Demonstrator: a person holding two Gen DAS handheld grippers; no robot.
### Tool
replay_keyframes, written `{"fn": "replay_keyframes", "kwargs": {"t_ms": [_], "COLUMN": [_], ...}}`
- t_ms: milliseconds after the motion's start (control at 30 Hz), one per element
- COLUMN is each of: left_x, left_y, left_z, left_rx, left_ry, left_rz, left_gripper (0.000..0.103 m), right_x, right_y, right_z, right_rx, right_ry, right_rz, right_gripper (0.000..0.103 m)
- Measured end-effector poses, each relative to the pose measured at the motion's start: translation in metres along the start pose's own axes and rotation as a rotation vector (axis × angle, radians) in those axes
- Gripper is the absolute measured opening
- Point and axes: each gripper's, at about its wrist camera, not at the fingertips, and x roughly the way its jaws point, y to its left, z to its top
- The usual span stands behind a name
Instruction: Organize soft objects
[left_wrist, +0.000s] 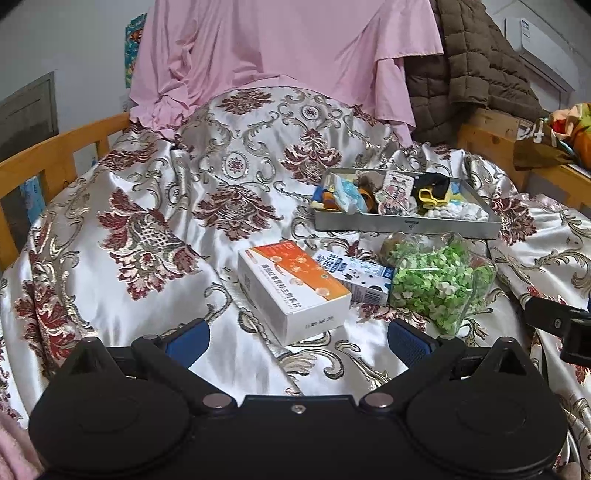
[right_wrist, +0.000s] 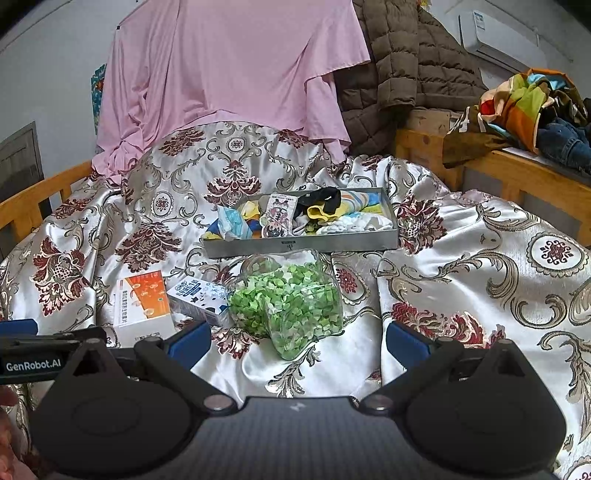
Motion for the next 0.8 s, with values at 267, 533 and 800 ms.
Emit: {"fn": "replay_keyframes", "kwargs": {"t_ms": [267,533,800], "left_x": [0.0050,0.0043,0.0043], "left_y": [0.0006,-0.0007,-0.0010], "left_z": [0.0002,-0.0003,-0.0005], "left_rx": [-0.031,-0.017,-0.016], "left_ry": [0.013,0.011,0.010], "left_rz": [-0.019,-0.010,-0.009], "left_gripper": [0.102,0.102,0.102], "right_x": [0.0027,0.0026,0.0026], "right_y": [0.0013,0.0014,0.0013], "right_z": [-0.0010,-0.0010,-0.0010], "right_rx": [-0.005,-0.005,-0.006], "right_ry": [0.009,0.009,0.009], "right_rz": [-0.004,-0.003,-0.003], "right_gripper": [0.103,0.103,0.103]}}
